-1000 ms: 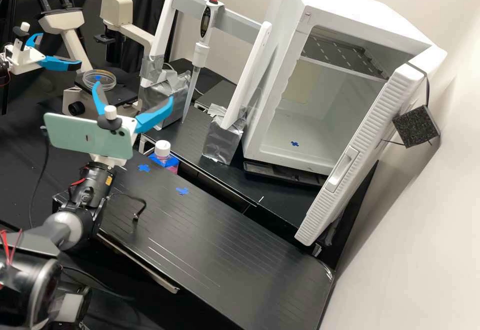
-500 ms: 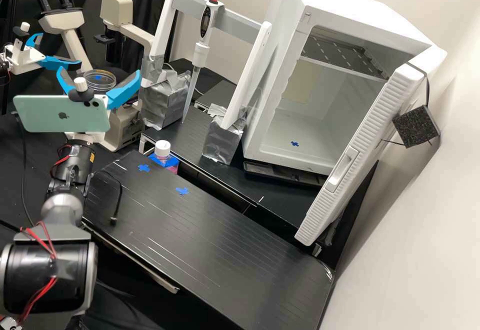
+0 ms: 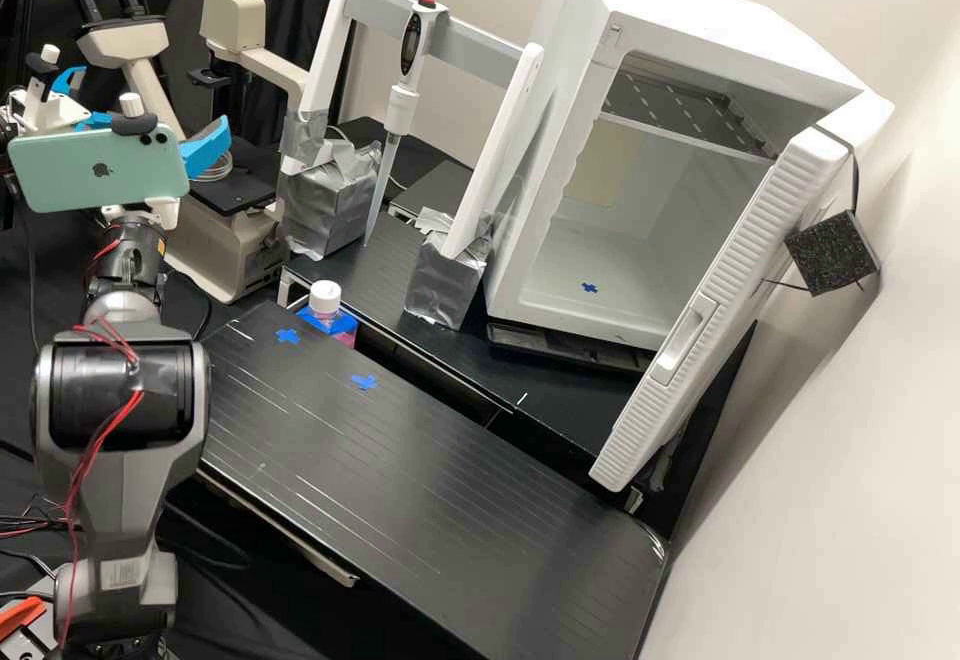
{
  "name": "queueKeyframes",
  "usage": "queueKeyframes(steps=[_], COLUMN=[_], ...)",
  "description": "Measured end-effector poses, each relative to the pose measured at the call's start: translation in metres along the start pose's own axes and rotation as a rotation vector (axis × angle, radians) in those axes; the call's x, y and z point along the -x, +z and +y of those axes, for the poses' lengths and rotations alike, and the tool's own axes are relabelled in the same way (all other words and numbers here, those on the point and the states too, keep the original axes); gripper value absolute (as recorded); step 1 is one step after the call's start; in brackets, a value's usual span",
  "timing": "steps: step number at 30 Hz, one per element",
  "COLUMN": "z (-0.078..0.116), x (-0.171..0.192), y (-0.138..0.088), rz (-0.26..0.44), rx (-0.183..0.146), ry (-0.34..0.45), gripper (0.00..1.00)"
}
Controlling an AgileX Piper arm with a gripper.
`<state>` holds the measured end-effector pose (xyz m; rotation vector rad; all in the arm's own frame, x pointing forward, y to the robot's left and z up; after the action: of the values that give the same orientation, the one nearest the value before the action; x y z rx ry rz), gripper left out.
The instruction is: Move the petri dish to the bench
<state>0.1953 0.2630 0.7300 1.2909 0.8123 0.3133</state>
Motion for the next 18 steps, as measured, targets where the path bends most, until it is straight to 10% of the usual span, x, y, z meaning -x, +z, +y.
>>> queueKeyframes(steps=[10,18], z=[-0.017,-0.022], x=[-0.046,-0.082], y=[-0.012,0.012], rz=[-0.010,-0.075], rx=[0.014,-0.089], ry=[-0.115,-0.170], gripper=[1.00,1.00])
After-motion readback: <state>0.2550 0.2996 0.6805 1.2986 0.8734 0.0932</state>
